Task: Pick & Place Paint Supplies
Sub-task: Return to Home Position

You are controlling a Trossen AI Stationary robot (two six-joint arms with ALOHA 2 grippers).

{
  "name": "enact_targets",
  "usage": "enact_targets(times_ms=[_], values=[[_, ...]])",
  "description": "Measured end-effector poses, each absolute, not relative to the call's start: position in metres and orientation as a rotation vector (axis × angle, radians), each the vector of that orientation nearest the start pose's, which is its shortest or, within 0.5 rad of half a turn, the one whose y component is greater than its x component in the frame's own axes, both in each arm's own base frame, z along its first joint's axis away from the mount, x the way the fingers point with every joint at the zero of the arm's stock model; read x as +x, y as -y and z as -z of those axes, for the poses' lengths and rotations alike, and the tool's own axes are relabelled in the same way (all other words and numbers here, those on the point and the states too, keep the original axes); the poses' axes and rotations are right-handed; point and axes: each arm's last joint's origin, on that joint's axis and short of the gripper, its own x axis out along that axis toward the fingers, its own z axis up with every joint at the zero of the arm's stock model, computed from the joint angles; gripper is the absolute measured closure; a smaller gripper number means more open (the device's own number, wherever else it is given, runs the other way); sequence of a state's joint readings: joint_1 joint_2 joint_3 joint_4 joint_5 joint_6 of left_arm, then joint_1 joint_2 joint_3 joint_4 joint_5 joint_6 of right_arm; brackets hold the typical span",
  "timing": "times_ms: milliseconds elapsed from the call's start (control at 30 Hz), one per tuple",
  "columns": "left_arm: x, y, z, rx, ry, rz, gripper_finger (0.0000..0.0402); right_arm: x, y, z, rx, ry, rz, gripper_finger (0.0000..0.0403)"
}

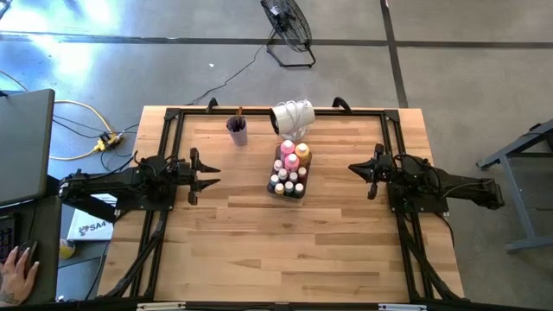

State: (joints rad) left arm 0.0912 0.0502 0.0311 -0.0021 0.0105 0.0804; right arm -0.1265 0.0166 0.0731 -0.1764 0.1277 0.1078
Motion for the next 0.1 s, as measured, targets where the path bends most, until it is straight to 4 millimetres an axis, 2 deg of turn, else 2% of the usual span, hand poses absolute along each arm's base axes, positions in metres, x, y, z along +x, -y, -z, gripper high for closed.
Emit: enact_targets(times_ms=[100], values=[[0.0987, -0.0087, -0.1700, 0.080, -0.024, -0.080, 0.0264, 0.0918, 0.0154, -0.1701, 0.107, -0.106, 0.260, 0.0398]])
